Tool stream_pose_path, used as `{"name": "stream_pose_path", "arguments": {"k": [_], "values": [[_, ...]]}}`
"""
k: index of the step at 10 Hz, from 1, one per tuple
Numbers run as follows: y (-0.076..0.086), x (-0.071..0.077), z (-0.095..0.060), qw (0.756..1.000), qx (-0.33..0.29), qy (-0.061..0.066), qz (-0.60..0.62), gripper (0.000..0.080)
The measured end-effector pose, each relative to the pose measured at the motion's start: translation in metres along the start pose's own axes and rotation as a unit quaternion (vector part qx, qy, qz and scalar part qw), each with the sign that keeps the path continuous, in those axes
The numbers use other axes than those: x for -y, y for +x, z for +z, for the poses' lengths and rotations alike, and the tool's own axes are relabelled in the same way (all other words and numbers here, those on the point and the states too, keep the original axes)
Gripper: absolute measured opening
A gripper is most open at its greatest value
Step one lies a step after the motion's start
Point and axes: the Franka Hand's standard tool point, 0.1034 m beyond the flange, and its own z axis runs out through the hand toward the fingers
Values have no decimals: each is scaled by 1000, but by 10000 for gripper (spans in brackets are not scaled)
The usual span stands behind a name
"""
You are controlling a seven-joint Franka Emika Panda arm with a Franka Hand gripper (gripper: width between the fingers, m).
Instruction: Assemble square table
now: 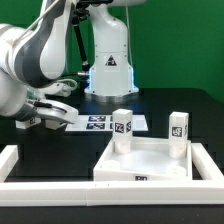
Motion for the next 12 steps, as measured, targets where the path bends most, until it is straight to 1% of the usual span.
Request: {"name": "stream_pose_path", "arguments": {"k": [1,2,3,4,5,6,7,8,9,10,12], "values": [[-12,18,-20,1000,6,0,-4,290],[-25,35,-41,1000,-6,0,-21,291],[-39,48,-59,999,-14,3,-33,291],[-52,56,-75,999,-14,8,-39,291],[-57,58,-85,999,-21,12,-44,291],[-51,57,-82,998,-34,10,-43,291],[-48,57,-82,998,-42,9,-44,291],[-44,61,-87,996,-78,5,-49,291],[-41,72,-97,992,-114,-1,-46,291],[-43,96,-120,986,-160,-8,-50,291],[-45,140,-163,969,-244,-15,-45,291]]}}
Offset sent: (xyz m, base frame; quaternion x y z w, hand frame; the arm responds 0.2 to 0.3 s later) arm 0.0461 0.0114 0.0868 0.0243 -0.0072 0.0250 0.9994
